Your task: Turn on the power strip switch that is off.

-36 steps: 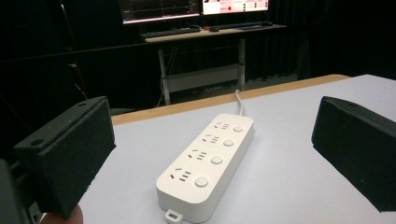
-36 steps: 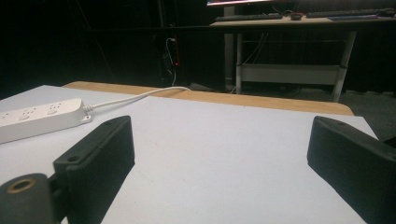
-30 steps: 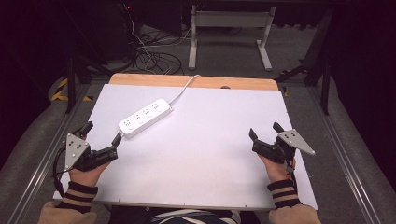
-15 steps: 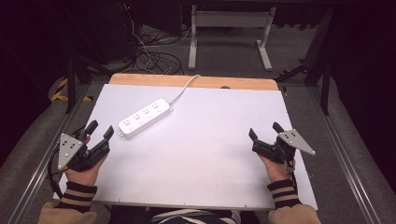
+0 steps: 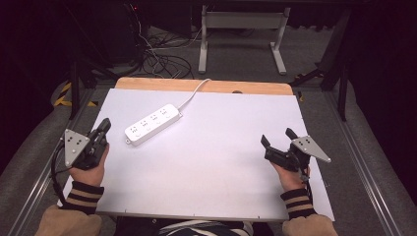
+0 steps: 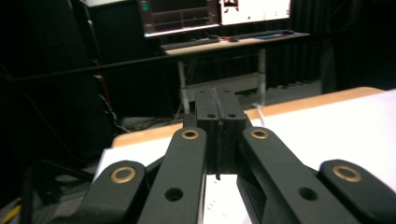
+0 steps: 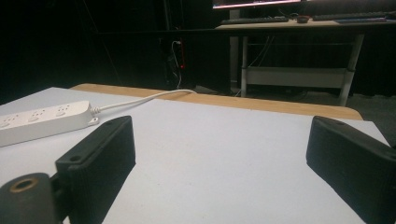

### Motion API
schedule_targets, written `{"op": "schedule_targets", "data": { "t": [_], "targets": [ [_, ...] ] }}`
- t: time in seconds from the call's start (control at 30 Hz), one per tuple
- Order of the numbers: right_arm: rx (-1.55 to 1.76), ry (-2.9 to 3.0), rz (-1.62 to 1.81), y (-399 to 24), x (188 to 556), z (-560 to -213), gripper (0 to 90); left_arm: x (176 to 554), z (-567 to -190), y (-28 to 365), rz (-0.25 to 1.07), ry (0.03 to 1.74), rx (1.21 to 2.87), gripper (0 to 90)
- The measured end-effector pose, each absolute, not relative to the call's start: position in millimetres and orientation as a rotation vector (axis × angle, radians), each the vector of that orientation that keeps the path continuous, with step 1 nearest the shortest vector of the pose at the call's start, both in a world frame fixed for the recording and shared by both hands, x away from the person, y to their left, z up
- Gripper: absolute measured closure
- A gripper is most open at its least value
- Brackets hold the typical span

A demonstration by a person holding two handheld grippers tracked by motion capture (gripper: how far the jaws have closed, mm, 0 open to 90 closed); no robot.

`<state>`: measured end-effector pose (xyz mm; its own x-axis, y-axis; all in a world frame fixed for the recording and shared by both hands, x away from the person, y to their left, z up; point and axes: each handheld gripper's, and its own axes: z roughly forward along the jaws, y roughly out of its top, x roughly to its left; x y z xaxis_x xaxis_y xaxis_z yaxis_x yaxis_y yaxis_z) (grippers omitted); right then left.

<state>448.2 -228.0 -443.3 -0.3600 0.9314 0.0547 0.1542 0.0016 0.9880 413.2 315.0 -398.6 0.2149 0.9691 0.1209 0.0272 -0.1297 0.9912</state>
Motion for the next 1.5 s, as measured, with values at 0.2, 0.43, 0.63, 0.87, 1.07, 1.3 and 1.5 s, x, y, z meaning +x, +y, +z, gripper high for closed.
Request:
{"op": "schedule_targets", "data": {
  "t": [0.2,0.43,0.63,0.87,1.07,1.3,1.5],
  "targets": [
    [1.143,1.599,1.418,-226.9,449.9,-444.4,9.0,451.2,-377.8,310.0,0.988,1.108,1.528,90.0],
    [1.143,1.598,1.422,-226.1,451.1,-443.5,9.2,490.7,-343.6,275.5,0.997,1.052,1.754,90.0],
    [1.133,1.603,1.427,-225.3,451.8,-443.1,9.4,529.8,-333.9,251.0,0.886,1.04,1.937,90.0],
    [1.128,1.617,1.425,-223.3,453.0,-443.3,9.6,571.9,-360.8,213.9,0.759,1.042,2.154,90.0],
    [1.109,1.633,1.423,-221.1,453.6,-443.7,9.8,600.3,-399.2,191.7,0.691,1.097,2.317,90.0],
    [1.107,1.641,1.413,-220.0,452.8,-443.7,10.0,615.3,-418.9,189.0,0.648,1.158,2.393,90.0],
    [1.11,1.642,1.418,-218.0,454.0,-442.5,10.1,622.3,-429.3,188.5,0.605,1.227,2.403,90.0]
  ]
}}
